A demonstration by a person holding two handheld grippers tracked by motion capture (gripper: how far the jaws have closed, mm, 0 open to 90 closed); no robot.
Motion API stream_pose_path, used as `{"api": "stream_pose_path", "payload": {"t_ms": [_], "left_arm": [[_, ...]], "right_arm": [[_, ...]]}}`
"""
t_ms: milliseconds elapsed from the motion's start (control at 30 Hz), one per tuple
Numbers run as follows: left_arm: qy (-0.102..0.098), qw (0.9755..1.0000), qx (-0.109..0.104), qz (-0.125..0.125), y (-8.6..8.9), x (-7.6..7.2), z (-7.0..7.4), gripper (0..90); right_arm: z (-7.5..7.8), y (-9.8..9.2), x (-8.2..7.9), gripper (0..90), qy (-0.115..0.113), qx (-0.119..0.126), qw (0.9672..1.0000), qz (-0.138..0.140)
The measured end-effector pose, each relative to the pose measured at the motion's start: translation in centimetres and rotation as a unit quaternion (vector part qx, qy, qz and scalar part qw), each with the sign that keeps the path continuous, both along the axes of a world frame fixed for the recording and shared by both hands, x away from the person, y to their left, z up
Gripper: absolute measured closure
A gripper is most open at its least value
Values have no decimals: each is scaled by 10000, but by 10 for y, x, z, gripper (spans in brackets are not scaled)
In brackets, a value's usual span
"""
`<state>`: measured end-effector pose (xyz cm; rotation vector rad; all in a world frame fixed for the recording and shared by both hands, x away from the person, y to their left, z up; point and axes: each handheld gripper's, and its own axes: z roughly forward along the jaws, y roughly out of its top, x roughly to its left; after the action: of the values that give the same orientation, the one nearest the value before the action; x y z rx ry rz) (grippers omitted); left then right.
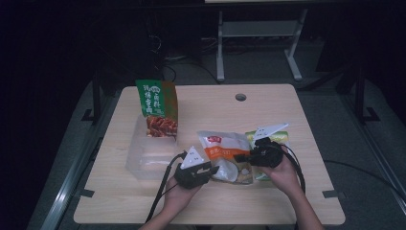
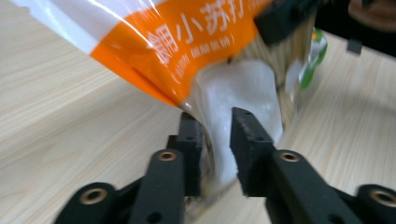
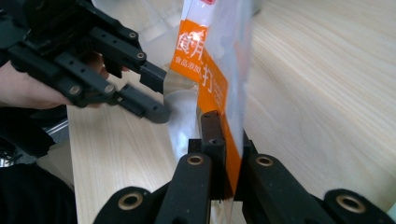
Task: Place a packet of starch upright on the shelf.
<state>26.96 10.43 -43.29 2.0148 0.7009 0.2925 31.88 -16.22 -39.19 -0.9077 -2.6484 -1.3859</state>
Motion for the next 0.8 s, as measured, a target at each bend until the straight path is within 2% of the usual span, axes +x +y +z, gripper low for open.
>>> {"api": "stream_pose_path", "payload": {"t_ms": [133, 267, 300, 367, 400, 500, 567, 700, 733, 800], "left_arm": [[-94, 9998, 148, 1, 9, -12, 3, 610], [-101, 9998, 142, -39, 19, -22, 6, 537], [-94, 9999, 68, -79, 22, -25, 7, 524], [-92, 9999, 23, -120, 25, -27, 7, 513], [-105, 9997, 91, -197, 28, -29, 7, 513], [-41, 9995, 89, -306, 33, -36, 4, 479], [110, 9991, -5, -403, 39, -41, 1, 469], [113, 9985, 31, -526, 44, -44, 0, 451], [137, 9982, 1, -583, 46, -46, 0, 447], [103, 9979, 15, -636, 48, -48, 0, 441]], "right_arm": [[6, 3, -3, 900, -109, -1, 9999, -8], [11, 8, -2, 900, -125, 40, 9999, 1], [13, 9, -1, 900, -152, 44, 9999, -6], [14, 11, -1, 900, -166, 56, 9998, -6], [16, 13, 0, 900, -186, 37, 9998, 6], [24, 24, 4, 900, -261, -28, 9996, 39], [29, 30, 6, 900, -335, -35, 9994, 62], [35, 40, 10, 900, -368, 24, 9992, 124], [40, 47, 14, 900, -433, 59, 9989, 197], [44, 54, 16, 900, -424, 137, 9987, 257]]}}
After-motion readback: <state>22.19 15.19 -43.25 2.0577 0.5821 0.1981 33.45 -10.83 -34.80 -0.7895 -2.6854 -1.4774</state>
